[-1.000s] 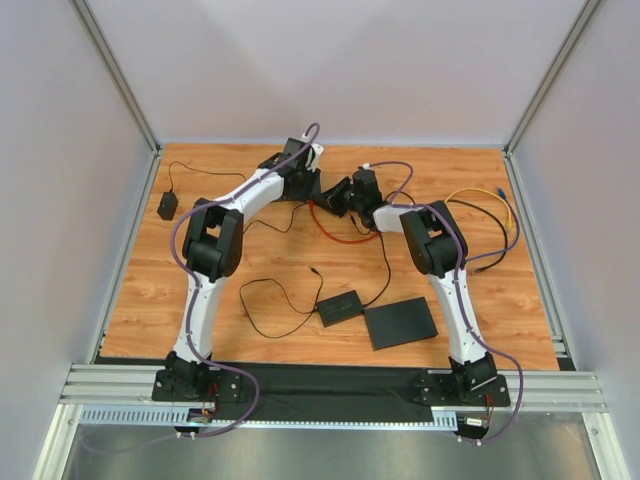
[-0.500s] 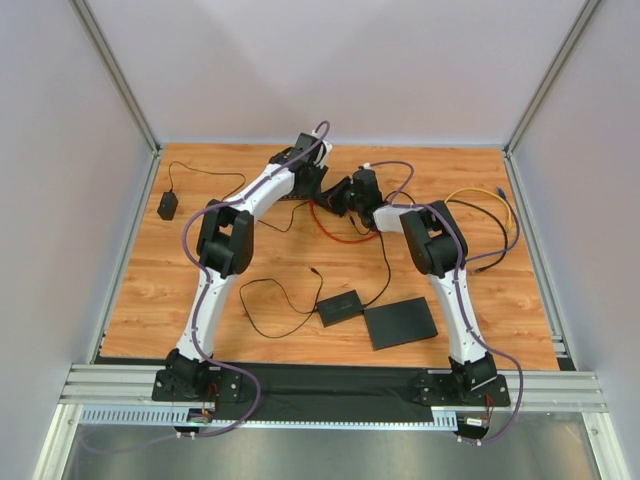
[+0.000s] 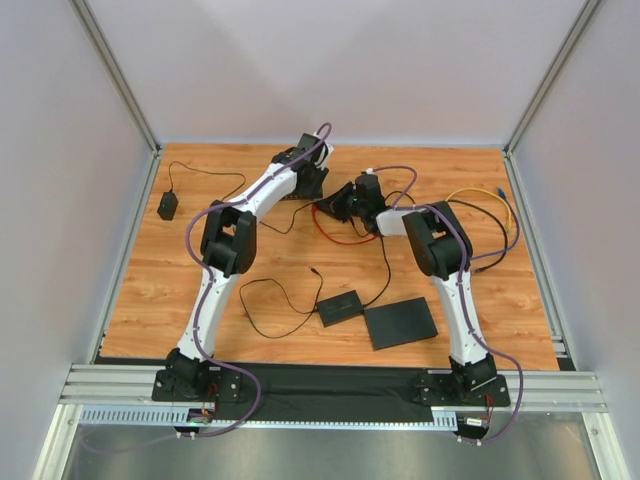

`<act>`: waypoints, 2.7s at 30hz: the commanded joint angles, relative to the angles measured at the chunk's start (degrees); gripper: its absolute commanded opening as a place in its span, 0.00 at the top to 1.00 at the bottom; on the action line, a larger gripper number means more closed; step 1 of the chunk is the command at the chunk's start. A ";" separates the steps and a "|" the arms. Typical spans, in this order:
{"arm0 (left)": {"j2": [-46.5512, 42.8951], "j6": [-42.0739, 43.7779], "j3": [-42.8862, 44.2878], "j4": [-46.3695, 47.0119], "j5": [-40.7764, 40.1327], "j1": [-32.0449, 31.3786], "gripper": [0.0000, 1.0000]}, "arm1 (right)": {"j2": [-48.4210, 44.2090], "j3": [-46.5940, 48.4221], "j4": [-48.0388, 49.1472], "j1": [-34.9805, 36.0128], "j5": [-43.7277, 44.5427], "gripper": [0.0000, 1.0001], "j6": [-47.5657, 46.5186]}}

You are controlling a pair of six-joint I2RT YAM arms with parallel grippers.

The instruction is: Pull the plug from the switch port

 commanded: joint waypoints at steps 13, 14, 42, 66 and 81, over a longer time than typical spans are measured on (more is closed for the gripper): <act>-5.15 -2.17 -6.80 4.89 1.18 0.62 0.43 | -4.52 -3.94 -2.51 0.31 0.60 1.00 -8.03; -6.38 -2.17 -8.22 6.81 1.27 0.70 0.43 | -5.40 -3.86 -2.24 0.49 0.60 1.00 -9.86; -34.43 -9.56 -31.79 20.10 3.99 3.87 0.41 | -40.12 4.83 -40.02 1.54 26.91 1.00 -40.03; -33.29 -12.28 -32.75 23.00 7.15 3.87 0.41 | -20.98 1.58 -32.64 -25.07 36.03 0.86 -30.45; -35.74 -15.71 -36.61 27.30 9.09 3.87 0.35 | -23.33 3.26 -34.67 -26.06 30.40 0.11 -34.74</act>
